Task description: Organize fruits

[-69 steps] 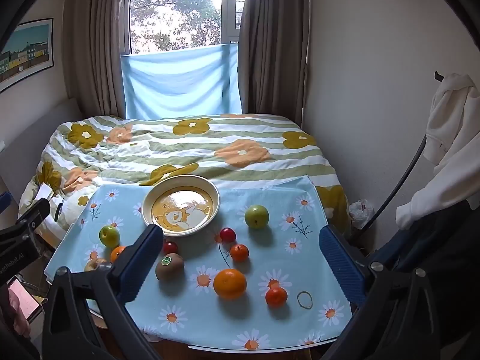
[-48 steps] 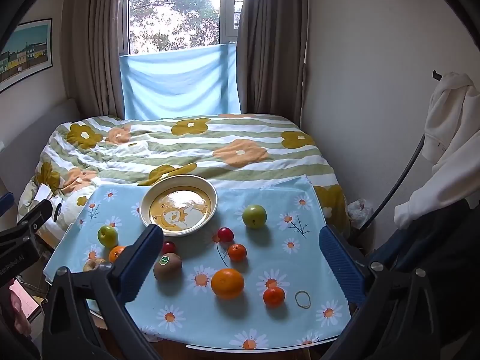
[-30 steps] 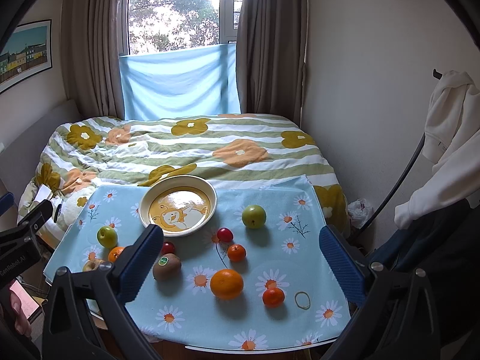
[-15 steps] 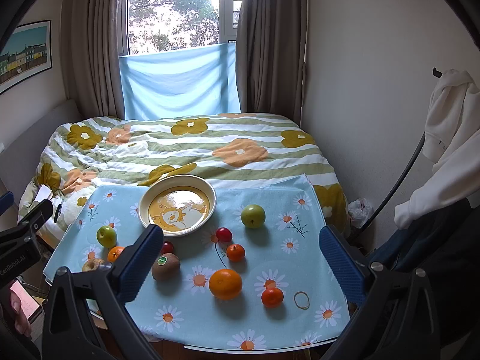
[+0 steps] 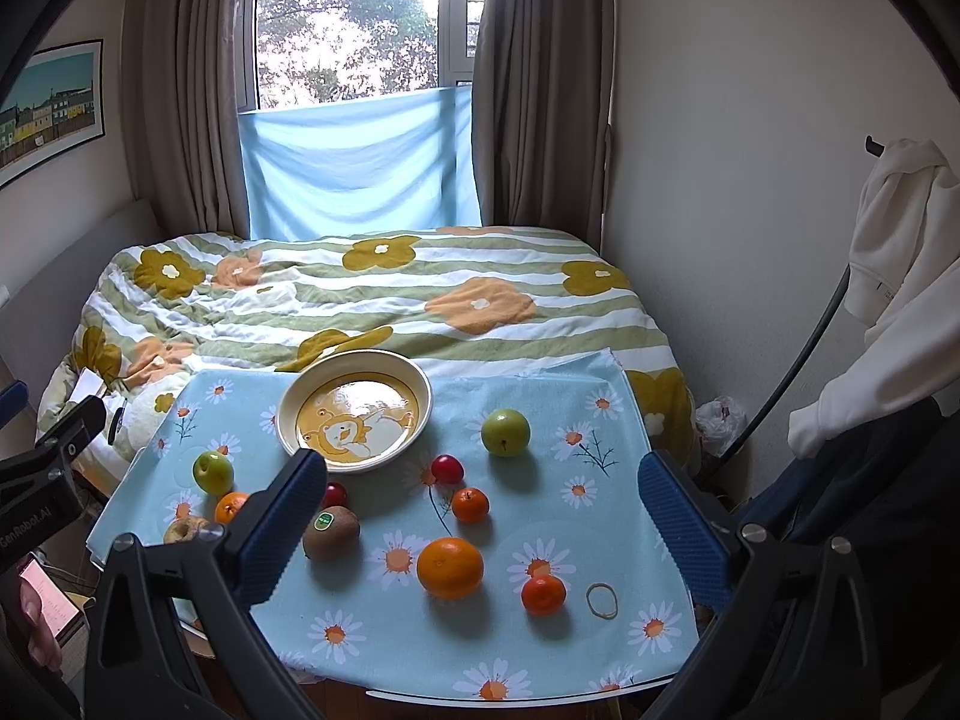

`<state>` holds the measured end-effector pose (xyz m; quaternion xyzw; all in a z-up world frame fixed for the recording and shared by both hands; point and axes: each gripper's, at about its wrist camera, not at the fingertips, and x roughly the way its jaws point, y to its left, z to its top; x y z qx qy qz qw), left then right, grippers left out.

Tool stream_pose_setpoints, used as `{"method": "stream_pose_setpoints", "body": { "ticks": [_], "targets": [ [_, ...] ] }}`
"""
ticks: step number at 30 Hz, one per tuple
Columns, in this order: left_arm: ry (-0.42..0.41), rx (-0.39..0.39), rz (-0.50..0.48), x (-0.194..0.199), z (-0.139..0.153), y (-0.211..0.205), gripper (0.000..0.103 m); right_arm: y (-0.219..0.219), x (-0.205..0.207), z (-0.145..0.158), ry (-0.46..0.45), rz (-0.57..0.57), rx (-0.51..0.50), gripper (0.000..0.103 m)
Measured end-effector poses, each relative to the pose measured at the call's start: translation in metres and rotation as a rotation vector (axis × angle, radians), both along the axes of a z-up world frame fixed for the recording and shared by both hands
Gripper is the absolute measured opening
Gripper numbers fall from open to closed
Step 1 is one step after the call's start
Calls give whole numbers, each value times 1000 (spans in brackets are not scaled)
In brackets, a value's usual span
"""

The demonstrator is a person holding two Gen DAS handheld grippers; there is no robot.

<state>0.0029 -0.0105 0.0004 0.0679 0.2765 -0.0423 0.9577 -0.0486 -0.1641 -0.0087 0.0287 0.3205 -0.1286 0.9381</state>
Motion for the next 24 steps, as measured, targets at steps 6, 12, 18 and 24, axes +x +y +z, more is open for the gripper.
{"method": "stream_pose_setpoints", "body": {
  "ticks": [6, 12, 18, 24],
  "targets": [
    [-2, 1, 0, 0, 0, 0, 103, 0, 0, 0, 1, 0, 1, 103],
    [1, 1, 1, 0, 0, 0, 103, 0, 1, 0, 2, 0, 0, 103],
    [1, -1, 0, 0, 0, 0, 103, 1, 1, 0, 1, 0, 0, 103],
    [5, -5, 0, 1, -1, 1, 103, 1, 1, 0, 3, 0, 1, 103]
  ]
}}
